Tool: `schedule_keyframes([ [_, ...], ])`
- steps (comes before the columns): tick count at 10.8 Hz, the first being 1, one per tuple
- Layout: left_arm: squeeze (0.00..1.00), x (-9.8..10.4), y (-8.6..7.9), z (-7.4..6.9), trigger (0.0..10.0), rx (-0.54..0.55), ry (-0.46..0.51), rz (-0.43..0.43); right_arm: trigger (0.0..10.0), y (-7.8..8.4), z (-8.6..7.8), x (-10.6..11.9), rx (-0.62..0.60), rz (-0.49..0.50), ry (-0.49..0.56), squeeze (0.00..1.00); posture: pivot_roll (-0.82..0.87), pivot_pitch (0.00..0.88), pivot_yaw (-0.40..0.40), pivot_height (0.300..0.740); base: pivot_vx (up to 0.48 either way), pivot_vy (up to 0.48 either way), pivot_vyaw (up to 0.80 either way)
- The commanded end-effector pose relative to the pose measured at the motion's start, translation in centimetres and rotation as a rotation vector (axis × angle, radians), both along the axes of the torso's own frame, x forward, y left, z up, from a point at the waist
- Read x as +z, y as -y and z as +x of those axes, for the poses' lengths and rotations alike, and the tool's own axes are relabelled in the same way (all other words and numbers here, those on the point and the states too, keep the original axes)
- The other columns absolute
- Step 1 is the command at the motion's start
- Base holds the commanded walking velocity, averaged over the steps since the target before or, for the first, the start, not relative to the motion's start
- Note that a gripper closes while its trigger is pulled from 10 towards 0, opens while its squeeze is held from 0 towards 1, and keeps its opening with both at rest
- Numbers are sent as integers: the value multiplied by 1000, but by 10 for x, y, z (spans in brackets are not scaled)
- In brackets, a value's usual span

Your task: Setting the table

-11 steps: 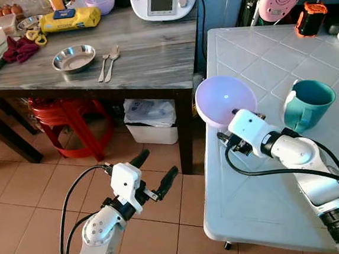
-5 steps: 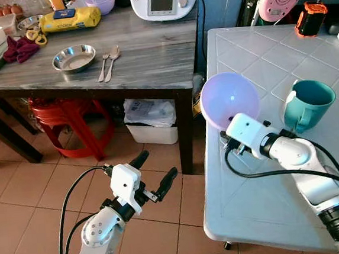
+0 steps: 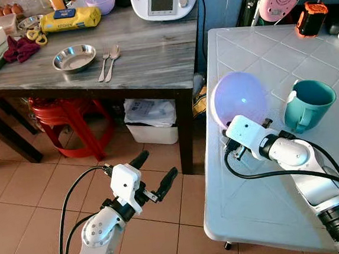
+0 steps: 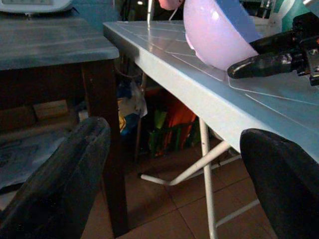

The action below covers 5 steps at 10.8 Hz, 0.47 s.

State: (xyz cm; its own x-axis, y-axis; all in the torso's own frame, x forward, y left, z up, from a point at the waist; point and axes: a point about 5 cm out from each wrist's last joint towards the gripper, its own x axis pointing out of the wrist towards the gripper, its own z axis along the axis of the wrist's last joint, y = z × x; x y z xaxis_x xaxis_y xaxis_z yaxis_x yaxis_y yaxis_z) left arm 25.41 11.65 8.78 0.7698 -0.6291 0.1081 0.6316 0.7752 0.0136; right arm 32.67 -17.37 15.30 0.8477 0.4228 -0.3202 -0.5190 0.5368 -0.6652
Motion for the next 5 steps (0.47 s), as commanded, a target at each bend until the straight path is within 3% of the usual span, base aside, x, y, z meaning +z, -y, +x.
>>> schedule_keyframes([
  [1, 0, 0, 0, -2, 10000, -11, 0, 19, 0, 1, 1, -2, 4, -13, -19, 0, -142, 167, 64, 740, 0, 0, 0],
  [5, 0, 2, 1, -1, 10000, -9, 3, 14, 0, 1, 2, 1, -3, -19, 9, 0, -145, 160, 62, 740, 0, 0, 0],
])
